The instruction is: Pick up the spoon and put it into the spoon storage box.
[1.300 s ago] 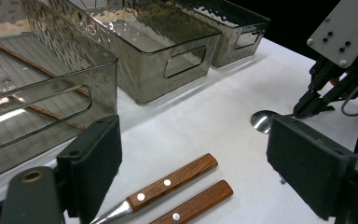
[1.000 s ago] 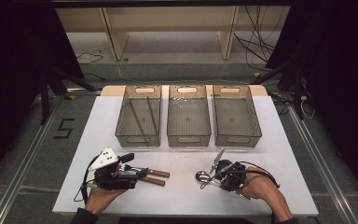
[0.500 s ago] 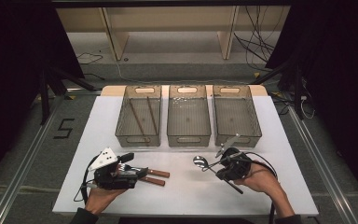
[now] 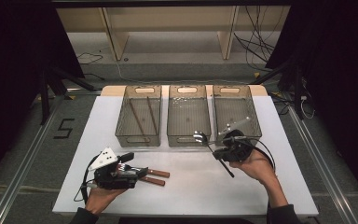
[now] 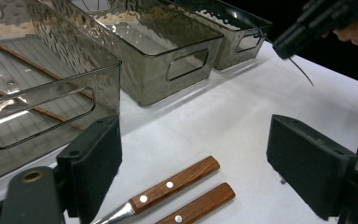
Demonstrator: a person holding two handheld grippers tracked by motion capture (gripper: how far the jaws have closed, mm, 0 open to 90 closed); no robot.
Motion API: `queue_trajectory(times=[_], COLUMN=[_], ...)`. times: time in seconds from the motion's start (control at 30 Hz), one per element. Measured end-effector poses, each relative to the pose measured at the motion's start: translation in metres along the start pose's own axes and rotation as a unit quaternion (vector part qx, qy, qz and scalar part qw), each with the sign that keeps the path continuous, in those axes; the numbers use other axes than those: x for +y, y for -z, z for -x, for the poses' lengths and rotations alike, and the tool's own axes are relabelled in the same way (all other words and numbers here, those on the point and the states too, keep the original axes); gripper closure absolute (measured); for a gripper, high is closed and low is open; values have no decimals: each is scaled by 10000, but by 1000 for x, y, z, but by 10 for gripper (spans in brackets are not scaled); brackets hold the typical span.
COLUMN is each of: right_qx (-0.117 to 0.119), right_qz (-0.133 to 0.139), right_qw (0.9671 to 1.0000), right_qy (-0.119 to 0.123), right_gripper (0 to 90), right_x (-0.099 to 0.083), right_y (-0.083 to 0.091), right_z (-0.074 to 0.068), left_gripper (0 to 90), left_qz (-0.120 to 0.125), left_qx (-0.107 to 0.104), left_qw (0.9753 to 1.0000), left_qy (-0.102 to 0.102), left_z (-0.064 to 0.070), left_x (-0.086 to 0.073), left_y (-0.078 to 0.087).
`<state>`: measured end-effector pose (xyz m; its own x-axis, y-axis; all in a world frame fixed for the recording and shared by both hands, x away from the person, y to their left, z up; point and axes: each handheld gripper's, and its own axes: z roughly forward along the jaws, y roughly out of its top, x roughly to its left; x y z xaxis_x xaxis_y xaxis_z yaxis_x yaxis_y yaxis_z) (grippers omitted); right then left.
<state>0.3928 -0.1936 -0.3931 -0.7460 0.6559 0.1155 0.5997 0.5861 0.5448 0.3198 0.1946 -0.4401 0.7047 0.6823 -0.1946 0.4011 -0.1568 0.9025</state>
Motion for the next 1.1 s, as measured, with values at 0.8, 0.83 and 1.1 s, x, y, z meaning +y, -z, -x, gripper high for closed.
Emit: queue_trajectory(times=[0.8, 0.83, 1.1], right_qx=[-169, -164, -178], right_qz=[917, 932, 981], right_qw=[9943, 9940, 9932], right_qy=[-525, -540, -604], right_gripper=[856, 856, 856], right_x=[70, 72, 82], right_y=[3, 3, 2], right_z=[17, 18, 23], left_gripper=[178, 178, 178], left_qz=[58, 58, 71], left_qx=[-18, -20, -23], left_qw=[10000, 10000, 10000], left_qy=[19, 22, 27], left_z=[0, 0, 0], left_x=[0, 0, 0], left_y=[1, 1, 0])
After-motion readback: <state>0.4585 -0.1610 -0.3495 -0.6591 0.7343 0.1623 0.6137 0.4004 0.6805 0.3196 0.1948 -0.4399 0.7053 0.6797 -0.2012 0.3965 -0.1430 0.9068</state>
